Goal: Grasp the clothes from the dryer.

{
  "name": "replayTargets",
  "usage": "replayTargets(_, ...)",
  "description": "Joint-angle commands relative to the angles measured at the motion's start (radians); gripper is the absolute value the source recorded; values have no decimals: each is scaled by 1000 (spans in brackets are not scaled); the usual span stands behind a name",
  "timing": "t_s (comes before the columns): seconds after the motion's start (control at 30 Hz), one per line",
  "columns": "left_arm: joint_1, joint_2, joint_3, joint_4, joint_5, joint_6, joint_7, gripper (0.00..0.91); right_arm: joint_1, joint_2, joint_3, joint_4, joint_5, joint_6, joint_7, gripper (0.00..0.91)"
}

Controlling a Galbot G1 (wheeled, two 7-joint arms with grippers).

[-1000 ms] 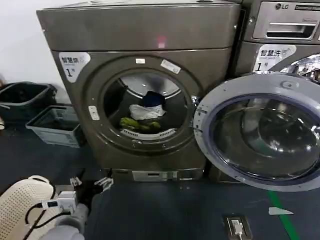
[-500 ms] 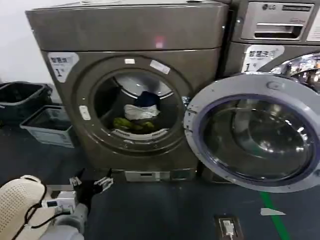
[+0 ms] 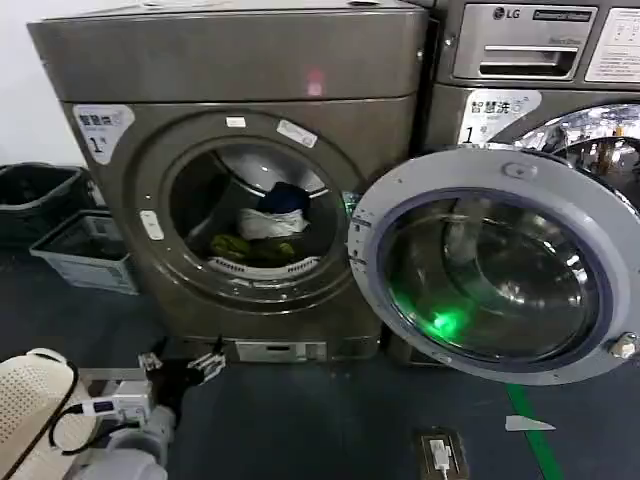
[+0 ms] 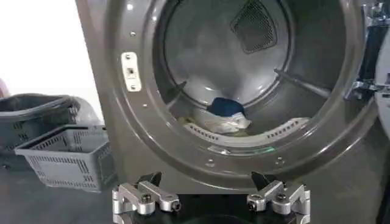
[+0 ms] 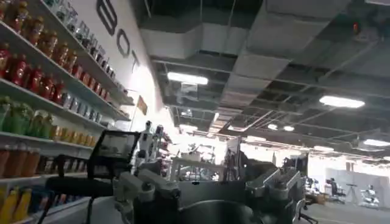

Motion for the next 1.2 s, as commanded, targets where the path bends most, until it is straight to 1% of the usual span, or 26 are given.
replayTargets(0.03,1,0,-1,-3,2,49,2,907,-1,5,3,3,30,22,5,907)
replayTargets(0.17,-1,-3,1,-2,4,49,5,907,-2,2,7,-10,38,36,6,907)
replayTargets(0.53,5,-8,2,4,13,49,17,907,-15,9,22,-12,56,36,9,907)
replayTargets(1.2,9,-11,-4,24,13,49,26,907,-19,22,26,3,57,37,10,907)
